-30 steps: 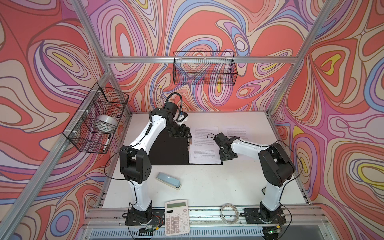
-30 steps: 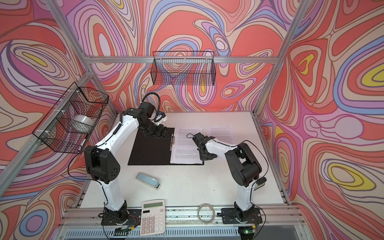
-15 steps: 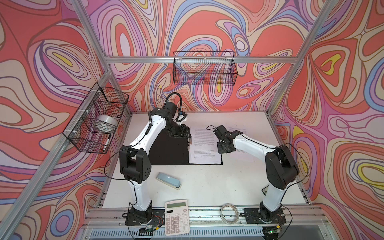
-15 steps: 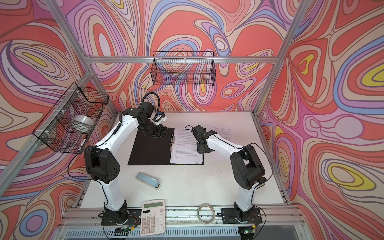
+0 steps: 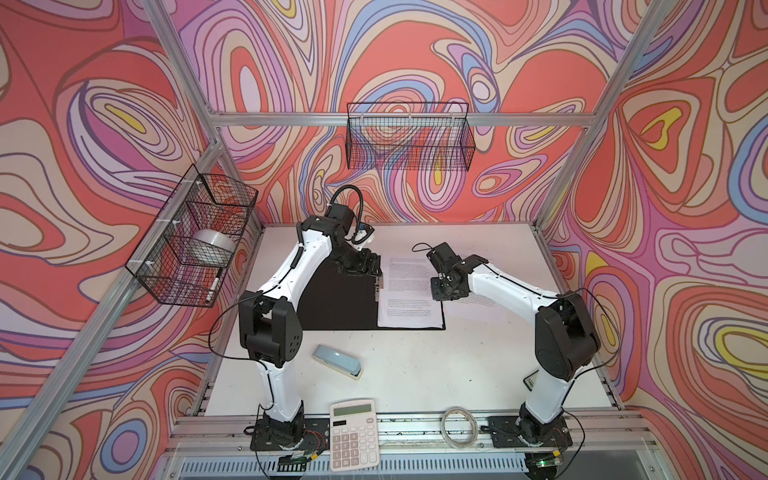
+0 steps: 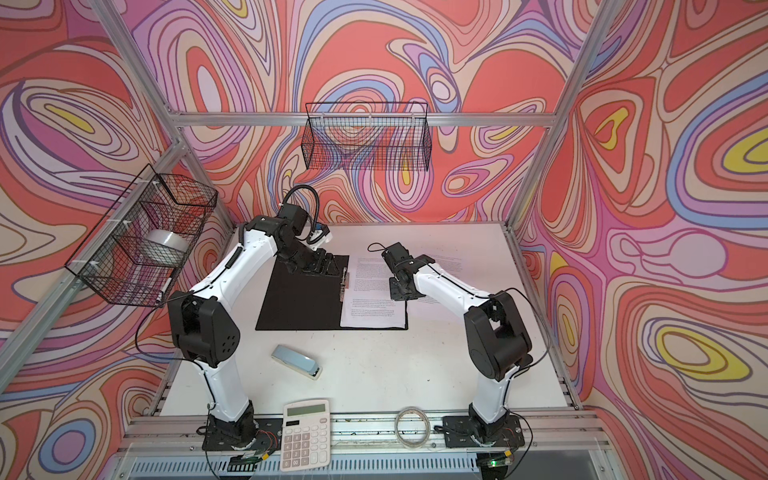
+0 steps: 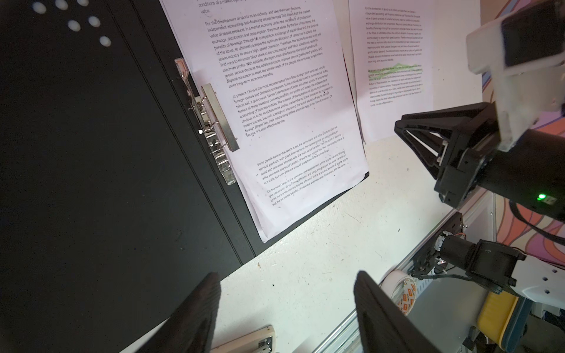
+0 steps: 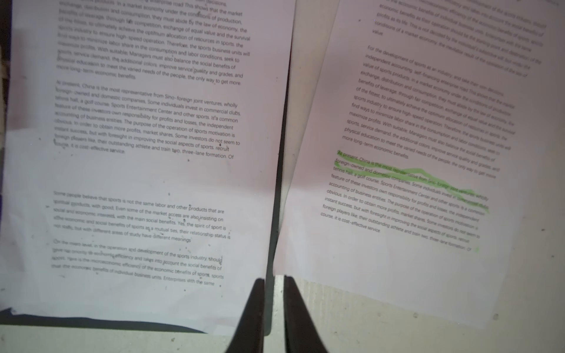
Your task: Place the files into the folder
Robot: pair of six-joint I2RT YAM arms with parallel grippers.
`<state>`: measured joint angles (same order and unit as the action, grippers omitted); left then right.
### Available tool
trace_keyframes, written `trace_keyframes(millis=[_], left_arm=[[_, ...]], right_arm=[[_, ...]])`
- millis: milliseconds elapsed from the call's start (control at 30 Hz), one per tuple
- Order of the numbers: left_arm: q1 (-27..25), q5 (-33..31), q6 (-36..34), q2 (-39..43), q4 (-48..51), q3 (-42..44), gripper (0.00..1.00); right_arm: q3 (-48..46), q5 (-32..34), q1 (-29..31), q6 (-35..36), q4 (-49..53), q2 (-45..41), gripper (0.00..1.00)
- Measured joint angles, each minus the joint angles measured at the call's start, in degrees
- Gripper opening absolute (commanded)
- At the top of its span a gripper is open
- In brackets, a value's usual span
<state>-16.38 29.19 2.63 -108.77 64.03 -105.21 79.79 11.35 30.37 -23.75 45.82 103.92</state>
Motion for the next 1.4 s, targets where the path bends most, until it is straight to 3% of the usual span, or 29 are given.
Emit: trace_keyframes(millis=[100,300,500,1400], left_arm=[[0.0,0.0,0.0,0.7,-0.2,0.9,0.71],[0.0,0.9,0.0,2.1,-0.4,1.1,0.71],[0.0,1.9,0.0,2.2,-0.3,1.1,0.71],[0.0,3.4,0.2,2.2,-0.3,1.1,0.71]], right_arm=[[-0.2,0.4,0.0,-0.6,0.0,0.0,0.34],[-0.6,1.1,0.0,-2.2,0.0,0.8,0.35],[-3.1,1.3,0.0,-3.8,0.5,0.8,0.44],[-3.3,4.6,0.0,-4.3,1.5,8.4,0.38]])
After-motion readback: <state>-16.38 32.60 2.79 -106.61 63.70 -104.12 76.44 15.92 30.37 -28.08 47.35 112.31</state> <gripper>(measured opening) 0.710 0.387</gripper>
